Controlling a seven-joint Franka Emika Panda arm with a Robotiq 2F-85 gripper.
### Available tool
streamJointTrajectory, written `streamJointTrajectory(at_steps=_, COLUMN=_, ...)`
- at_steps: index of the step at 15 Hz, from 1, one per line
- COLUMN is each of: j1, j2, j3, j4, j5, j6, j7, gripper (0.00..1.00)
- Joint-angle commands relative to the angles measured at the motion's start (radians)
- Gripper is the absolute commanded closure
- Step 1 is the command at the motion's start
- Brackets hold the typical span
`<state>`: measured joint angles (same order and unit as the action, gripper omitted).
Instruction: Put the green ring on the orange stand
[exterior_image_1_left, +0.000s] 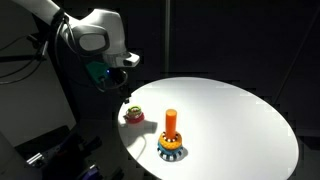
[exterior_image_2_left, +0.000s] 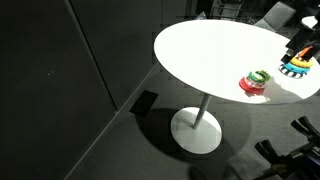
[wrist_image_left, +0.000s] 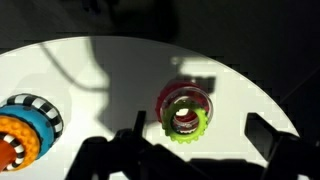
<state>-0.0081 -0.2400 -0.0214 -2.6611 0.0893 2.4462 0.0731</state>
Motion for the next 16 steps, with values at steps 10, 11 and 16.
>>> streamJointTrajectory(at_steps=10, j1=0.001, j2=0.250, j3=0.005, j4=0.094, j5=0.014, j6=0.118, j7=0.008, gripper=0.00)
streamJointTrajectory(at_steps=11, j1=0.002, j2=0.263, j3=0.006, j4=0.100, j5=0.018, j6=0.125, j7=0.005, gripper=0.00)
streamJointTrajectory(at_steps=16, j1=0.005, j2=0.310, j3=0.015, j4=0.134, j5=0.019, j6=0.151, j7=0.007, gripper=0.00)
